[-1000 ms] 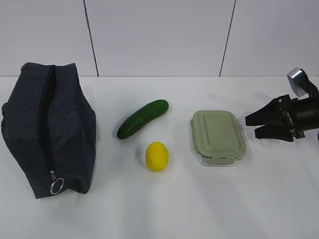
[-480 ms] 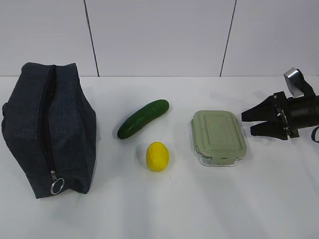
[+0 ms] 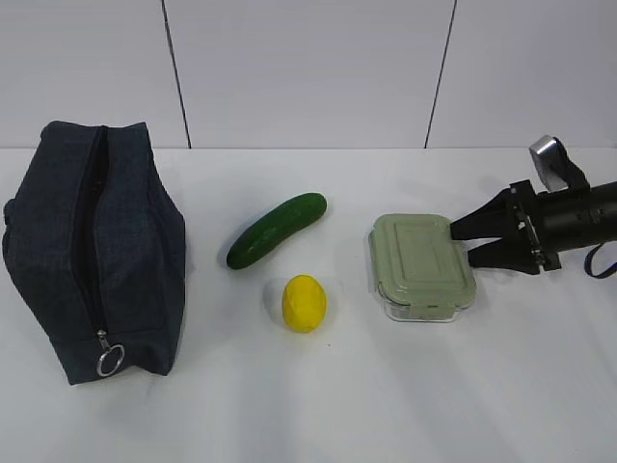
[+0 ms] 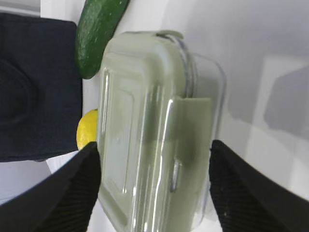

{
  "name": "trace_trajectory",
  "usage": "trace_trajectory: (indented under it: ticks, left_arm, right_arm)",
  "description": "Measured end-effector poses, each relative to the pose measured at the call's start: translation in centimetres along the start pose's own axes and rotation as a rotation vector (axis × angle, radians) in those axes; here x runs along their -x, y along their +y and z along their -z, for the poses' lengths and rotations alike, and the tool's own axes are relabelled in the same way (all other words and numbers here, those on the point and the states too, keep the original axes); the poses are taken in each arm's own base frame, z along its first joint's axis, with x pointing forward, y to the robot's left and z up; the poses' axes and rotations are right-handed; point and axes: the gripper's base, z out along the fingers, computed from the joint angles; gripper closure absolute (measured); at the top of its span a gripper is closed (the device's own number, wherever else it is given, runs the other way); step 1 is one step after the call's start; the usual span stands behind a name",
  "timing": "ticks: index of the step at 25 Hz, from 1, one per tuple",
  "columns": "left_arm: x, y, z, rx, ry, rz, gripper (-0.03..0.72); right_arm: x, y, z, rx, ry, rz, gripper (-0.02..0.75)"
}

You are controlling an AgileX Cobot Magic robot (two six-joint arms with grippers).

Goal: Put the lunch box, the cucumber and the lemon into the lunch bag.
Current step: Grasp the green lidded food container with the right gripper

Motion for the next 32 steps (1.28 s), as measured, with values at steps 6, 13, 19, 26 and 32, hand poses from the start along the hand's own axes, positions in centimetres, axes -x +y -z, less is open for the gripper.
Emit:
trace_trajectory:
  ticks: [6,13,19,26,32]
  left_arm:
    - [0.0,0.0,0.0,0.0,0.0,0.0,0.449]
    - [0.0,0.0,0.0,0.0,0.0,0.0,0.449]
    - [0.0,0.0,0.0,0.0,0.002,0.0,0.449]
    - [0.0,0.0,0.0,0.0,0.002,0.0,0.449]
    - [0.0,0.0,0.0,0.0,0.002,0.0,0.449]
  right_arm:
    - [0.0,-0.1,-0.6,0.003,0.014,0.001,0.203]
    - [-0.4,-1.0,-1.5,0.011,0.031,-0.026,0.204]
    - [-0.5,-0.7,-2.1,0.018,0.044,-0.024,0.204]
    - [-0.5,-0.3,-2.8,0.021,0.061,-0.013,0.204]
    - [0.0,-0.1,-2.8,0.021,0.052,0.006,0.204]
